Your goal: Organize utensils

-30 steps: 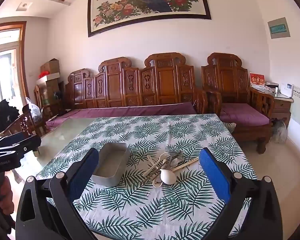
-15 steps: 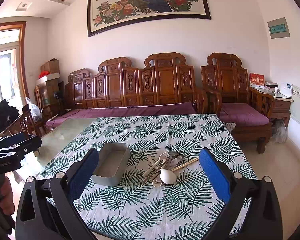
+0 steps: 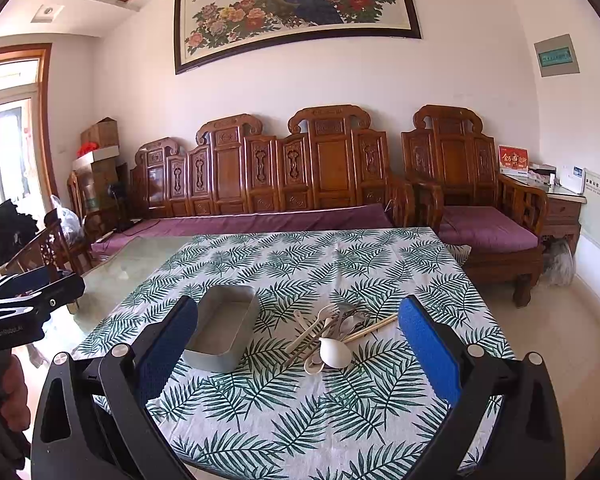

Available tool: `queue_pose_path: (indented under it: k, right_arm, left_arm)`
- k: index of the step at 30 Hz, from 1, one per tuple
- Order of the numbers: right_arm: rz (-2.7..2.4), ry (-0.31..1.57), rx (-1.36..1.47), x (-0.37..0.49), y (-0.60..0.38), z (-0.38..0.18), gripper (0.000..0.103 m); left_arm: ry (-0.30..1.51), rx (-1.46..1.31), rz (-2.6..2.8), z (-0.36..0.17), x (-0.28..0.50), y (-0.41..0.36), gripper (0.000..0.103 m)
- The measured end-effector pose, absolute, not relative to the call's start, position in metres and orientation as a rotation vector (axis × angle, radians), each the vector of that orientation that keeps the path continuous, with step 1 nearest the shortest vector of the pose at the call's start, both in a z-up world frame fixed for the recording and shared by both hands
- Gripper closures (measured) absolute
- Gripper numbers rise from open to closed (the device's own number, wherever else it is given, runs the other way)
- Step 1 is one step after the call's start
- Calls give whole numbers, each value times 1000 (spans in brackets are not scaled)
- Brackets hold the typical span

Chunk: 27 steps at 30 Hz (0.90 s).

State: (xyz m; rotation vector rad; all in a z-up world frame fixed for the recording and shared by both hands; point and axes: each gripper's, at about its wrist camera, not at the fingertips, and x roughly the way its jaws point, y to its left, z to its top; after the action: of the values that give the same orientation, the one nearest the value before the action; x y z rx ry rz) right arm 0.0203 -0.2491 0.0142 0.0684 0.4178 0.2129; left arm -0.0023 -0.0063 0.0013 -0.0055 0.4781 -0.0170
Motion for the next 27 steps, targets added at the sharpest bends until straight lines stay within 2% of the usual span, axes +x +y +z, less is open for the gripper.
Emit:
queue_pose_path:
  k: [27]
  right_arm:
    - [214,418,69,21,-251,16,2]
  left_arm:
    - [477,-6,-22,0,-1,-4,6]
